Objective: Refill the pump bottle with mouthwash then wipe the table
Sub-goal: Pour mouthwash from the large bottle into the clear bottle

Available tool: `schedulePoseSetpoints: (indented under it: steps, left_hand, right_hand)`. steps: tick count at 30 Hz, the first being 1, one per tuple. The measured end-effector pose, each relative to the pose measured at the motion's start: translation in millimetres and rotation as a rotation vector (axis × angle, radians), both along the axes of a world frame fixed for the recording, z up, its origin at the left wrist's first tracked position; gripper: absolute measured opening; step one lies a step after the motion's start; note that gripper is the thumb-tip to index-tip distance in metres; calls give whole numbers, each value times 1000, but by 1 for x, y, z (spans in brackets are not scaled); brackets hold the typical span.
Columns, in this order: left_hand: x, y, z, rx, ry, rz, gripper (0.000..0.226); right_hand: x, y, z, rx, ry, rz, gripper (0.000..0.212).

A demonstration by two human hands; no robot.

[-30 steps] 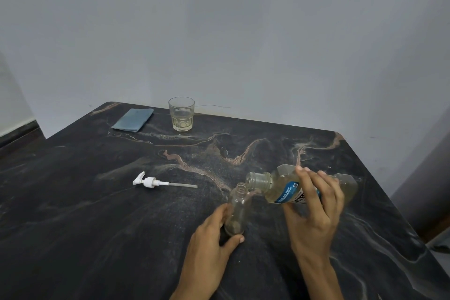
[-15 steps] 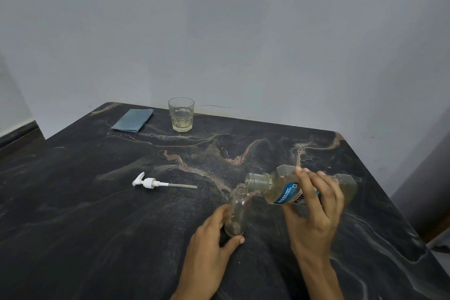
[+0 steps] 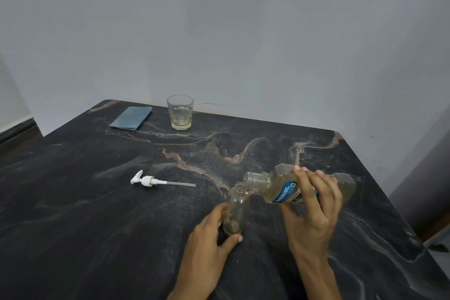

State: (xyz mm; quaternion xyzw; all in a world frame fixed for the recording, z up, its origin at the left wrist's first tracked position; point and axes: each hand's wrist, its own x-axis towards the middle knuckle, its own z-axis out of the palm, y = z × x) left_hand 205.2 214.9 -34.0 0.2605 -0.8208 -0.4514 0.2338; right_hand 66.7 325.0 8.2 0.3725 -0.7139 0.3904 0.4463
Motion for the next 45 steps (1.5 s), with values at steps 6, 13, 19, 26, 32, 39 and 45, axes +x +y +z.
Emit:
schedulePoseSetpoints:
  steps: [6,13,19,26,32,39,45]
  left_hand:
    - [0,0,0,-10,6,5,60]
    - [1,1,0,-17,4,2,60]
    - [0,0,1,-25,1,1,60]
    - [0,0,0,-15,8,4,59]
    - [0,0,0,-11,1,6,60]
    - [1,0,1,-8,-6,3,61]
    - [1,1,3,-6,7,2,60]
  right_hand:
    - [-1,0,-1,8,-1,4,87]
    - [-1,-1,-1,11,6,5,86]
    - [-1,0,-1,6,9,1,84]
    - [-1,0,-1,9,11,0,84]
    - [0,0,0,9,6,5,85]
    - [0,0,0,10,4,3,86]
    - [0,-1,1,2,13,1,84]
